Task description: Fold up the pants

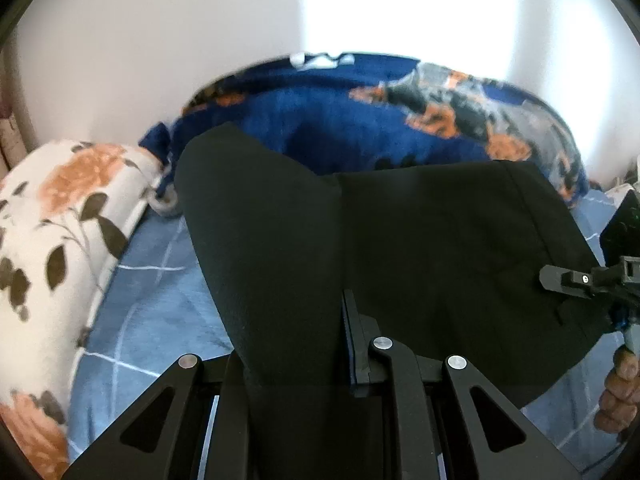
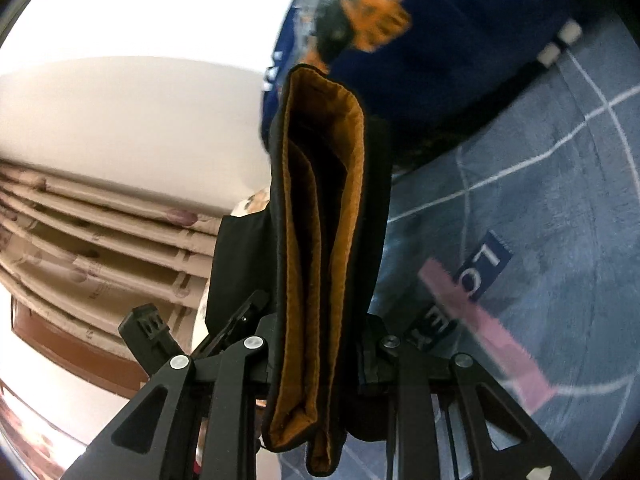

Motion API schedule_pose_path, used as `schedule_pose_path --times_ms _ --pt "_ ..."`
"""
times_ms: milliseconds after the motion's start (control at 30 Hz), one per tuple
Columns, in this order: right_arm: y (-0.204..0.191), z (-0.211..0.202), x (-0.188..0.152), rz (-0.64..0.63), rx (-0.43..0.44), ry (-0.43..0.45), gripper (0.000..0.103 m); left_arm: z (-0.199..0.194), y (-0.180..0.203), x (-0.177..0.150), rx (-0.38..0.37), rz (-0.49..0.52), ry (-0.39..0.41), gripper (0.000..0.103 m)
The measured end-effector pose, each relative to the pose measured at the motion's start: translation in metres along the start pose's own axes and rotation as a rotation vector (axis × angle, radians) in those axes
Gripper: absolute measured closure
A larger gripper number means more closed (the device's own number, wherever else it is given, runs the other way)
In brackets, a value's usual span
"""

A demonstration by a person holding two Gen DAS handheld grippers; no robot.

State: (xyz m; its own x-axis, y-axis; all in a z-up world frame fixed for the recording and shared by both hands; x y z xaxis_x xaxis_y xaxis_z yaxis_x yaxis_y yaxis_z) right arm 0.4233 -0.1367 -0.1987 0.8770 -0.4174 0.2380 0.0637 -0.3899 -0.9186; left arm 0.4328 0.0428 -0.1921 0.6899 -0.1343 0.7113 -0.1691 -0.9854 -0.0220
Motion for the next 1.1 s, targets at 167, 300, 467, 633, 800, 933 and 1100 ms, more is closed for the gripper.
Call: schedule_pose_path --times_ms 167,300,467,633,800,933,1100 --pt "0.025 0.011 -0.003 0.036 -0.033 0.002 0.081 0.028 -0.006 -0.016 -0.015 -0.041 -0.03 0.085" --pt "0.041 0.006 -0.007 0.061 -0.057 -0.001 0.081 0.03 -0.007 -0.026 -0.023 -0.072 -0.029 0.084" --pt "0.052 0.005 -0.01 0.078 -0.081 -0.012 0.082 0.026 -0.011 -0.034 -0.008 -0.104 -0.027 0.074" --pt "0.059 0.005 -0.015 0.047 -0.135 -0.011 0.085 0.029 -0.023 -0.043 0.065 -0.108 -0.032 0.046" --pt "0.056 0.013 -0.01 -0.005 -0.178 0.002 0.083 0.008 -0.052 -0.036 0.229 -0.125 0.036 0.029" --pt "0.052 -0.004 -0.01 0.022 -0.175 0.063 0.07 -0.028 -0.065 -0.033 0.257 -0.149 0.097 0.022" --pt "0.031 -0.056 -0.011 -0.035 -0.233 0.203 0.065 -0.091 -0.053 -0.026 0.299 -0.11 0.22 0.011"
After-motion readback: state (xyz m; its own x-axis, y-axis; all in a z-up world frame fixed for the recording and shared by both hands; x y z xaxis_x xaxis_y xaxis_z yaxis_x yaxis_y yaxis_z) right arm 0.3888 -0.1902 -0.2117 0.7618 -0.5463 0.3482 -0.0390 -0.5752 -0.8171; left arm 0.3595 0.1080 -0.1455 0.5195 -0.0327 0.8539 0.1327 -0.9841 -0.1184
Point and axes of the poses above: each gripper's, at about its wrist camera, not at the fingertips, and z roughly the way its jaws point, y to its right, x to its top, the point moved 10 cm from there along z, roughly the way its jaws point, and after that the axes turned 3 degrees about y, right-handed, at the moved point
